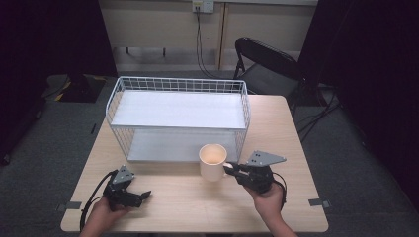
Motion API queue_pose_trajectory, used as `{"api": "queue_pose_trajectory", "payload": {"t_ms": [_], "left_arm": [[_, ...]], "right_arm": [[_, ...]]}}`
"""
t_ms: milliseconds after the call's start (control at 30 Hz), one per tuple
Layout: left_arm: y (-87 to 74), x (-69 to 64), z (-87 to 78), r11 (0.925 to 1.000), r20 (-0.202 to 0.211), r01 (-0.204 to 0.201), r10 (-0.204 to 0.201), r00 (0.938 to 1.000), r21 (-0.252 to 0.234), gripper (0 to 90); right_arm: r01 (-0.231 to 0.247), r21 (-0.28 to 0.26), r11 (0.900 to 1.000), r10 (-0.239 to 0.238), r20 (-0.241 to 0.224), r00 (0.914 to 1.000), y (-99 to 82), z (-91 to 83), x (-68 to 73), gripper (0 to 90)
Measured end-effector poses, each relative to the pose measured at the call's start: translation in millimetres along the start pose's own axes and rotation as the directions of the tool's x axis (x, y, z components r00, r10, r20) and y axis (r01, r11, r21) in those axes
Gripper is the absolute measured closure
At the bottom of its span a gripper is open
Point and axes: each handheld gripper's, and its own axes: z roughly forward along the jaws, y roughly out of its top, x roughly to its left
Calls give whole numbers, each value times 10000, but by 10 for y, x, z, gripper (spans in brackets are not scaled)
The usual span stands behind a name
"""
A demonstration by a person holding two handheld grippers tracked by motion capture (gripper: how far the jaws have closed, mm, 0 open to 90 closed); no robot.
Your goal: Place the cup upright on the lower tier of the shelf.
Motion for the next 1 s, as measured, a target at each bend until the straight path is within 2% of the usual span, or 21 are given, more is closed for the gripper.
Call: {"api": "queue_pose_trajectory", "payload": {"t_ms": [500,733,1000], "left_arm": [[0,-1,1,10000,20,-3,3,10000,4,43],[1,-2,5,10000,63,-18,17,10000,20,35],[1,-2,5,10000,59,-24,24,10000,23,35]], "right_arm": [[-44,-285,9996,51,275,9996,51,102,-21,805],[64,-272,9996,-54,378,9993,77,154,0,805],[-39,-394,9992,57,459,9989,90,243,17,805]]}}
